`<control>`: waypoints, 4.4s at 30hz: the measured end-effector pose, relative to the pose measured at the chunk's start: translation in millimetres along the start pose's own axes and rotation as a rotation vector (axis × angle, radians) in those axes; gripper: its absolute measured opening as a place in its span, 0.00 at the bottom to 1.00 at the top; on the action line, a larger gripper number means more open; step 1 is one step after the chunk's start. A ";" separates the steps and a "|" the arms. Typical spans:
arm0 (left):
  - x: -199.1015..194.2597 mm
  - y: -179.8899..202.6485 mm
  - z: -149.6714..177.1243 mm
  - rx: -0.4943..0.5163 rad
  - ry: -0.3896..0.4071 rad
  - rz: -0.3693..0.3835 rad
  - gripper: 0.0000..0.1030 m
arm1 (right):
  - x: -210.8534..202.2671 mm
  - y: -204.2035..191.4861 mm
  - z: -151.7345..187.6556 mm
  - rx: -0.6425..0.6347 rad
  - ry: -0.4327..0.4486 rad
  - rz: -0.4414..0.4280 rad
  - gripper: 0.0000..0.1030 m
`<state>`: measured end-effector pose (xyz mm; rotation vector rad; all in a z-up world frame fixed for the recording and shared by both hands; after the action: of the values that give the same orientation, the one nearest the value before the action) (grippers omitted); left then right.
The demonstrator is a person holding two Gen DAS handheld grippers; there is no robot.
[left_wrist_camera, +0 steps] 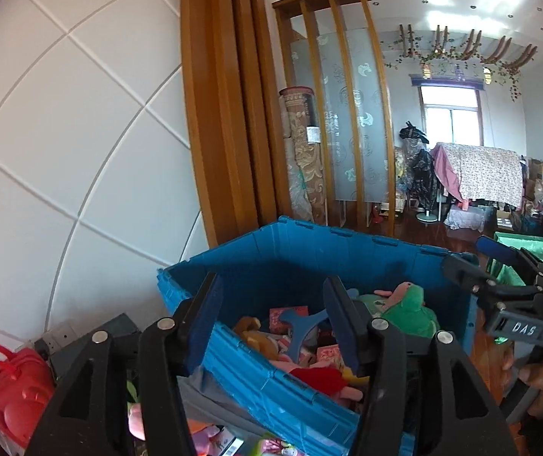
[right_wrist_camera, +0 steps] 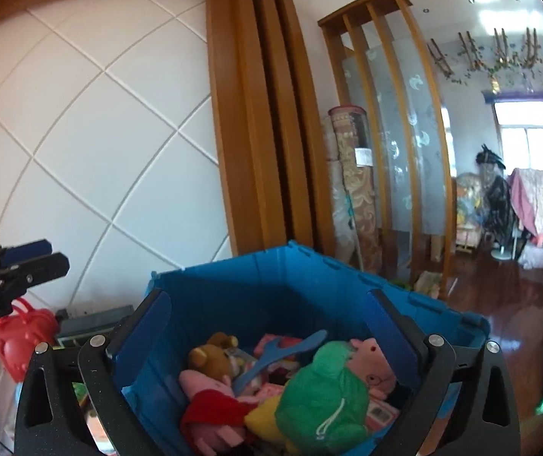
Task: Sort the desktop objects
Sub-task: 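Move both tools back over the medicine boxes on the bed, then grasp the Estazolam Tablets box with the left tool while the right grasps the ointment box, then carry both medicine boxes over the blue crate and open both tools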
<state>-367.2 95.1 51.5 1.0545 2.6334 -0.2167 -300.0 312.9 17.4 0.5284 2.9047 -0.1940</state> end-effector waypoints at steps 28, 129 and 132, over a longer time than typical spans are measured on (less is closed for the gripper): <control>-241.6 -138.8 213.7 -0.191 -0.204 -0.670 0.53 | -131.2 -259.2 122.7 -0.231 -0.216 -0.396 1.00; -99.3 -53.0 158.2 -0.029 -0.100 -0.137 0.35 | -51.2 -195.0 87.3 -0.294 -0.230 -0.367 0.27; -59.6 -24.7 108.2 0.001 -0.049 -0.066 0.35 | -35.3 -139.5 50.5 -0.266 -0.185 -0.276 0.27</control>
<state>-320.0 12.0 -30.6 0.9513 2.6269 -0.2550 -309.9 163.5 -11.5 0.0620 2.7498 0.1019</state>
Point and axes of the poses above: each gripper's, at about its wrist camera, not at the fingertips, and x roughly the way its jaws point, y to its right, z to its underside, the point moved 1 cm from there along x, roughly the way its jaws point, and after that the axes turned 12 degrees about z, right-handed, at the moved point
